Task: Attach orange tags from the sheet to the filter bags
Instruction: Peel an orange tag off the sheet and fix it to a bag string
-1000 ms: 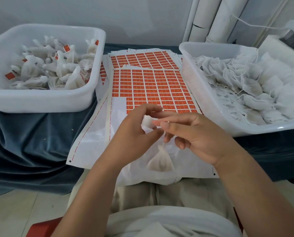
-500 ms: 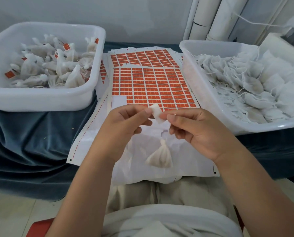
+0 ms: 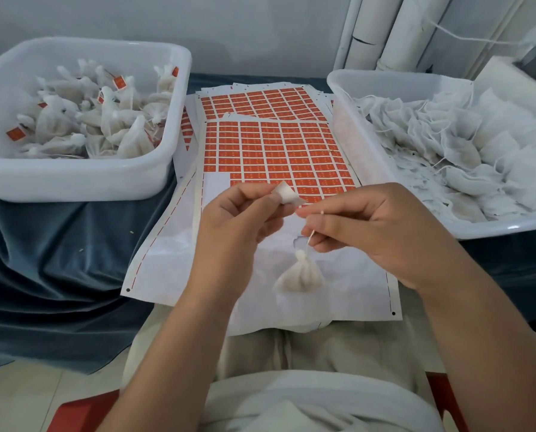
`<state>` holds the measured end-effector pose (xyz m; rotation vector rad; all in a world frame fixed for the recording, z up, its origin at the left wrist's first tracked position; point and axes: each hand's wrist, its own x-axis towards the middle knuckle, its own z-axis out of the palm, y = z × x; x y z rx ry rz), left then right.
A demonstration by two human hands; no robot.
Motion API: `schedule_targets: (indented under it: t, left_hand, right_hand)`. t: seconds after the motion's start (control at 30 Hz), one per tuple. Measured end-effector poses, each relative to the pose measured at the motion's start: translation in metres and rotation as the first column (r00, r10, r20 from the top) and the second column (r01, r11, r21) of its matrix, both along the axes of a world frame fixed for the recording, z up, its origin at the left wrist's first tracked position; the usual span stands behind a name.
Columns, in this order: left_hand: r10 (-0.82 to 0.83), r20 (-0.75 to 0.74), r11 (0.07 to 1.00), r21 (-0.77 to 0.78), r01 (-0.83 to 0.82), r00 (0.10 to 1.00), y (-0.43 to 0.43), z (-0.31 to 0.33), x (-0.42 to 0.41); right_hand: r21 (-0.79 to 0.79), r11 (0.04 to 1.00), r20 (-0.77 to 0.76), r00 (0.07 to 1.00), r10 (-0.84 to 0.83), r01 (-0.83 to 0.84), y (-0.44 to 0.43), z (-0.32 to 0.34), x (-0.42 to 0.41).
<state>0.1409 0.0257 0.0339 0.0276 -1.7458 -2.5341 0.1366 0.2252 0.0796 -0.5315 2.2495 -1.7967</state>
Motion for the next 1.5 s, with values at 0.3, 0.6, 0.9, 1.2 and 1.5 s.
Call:
schedule_targets:
  t: [0.3, 0.6, 0.9, 1.2, 1.5]
  left_hand:
    - [-0.058, 0.026, 0.986, 0.157, 0.054, 0.998, 0.026, -0.003, 0.011]
    - [-0.146, 0.04, 0.978, 0.159, 0.138, 0.988, 0.034, 0.001, 0.017]
    - [-0.151, -0.001, 0.985, 0.09, 0.15, 0.989, 0.035, 0.001, 0.017]
    - [-0.174, -0.005, 0.985, 0.012, 0.174, 0.985, 0.031, 0.001, 0.014]
    - [-0.34, 0.115, 0.929, 0.196, 0.314, 0.933, 0.021, 0.007, 0.008]
  right_hand:
    - [0.225, 0.96, -0.39, 0.919, -0.067, 0.165, -0.009, 0.01, 0.012]
    - [0.105, 0.945, -0.374, 0.893, -0.25, 0.309, -0.003, 0.0, 0.001]
    - [0.001, 0.95, -0.229, 0.925, -0.304, 0.313, -0.004, -0.003, -0.004]
    - [-0.083, 0.948, -0.06, 0.948, -0.313, 0.308, -0.003, -0.008, -0.007]
    - [-0.128, 0.958, -0.088, 0.96, -0.267, 0.255, -0.008, -0.011, -0.006]
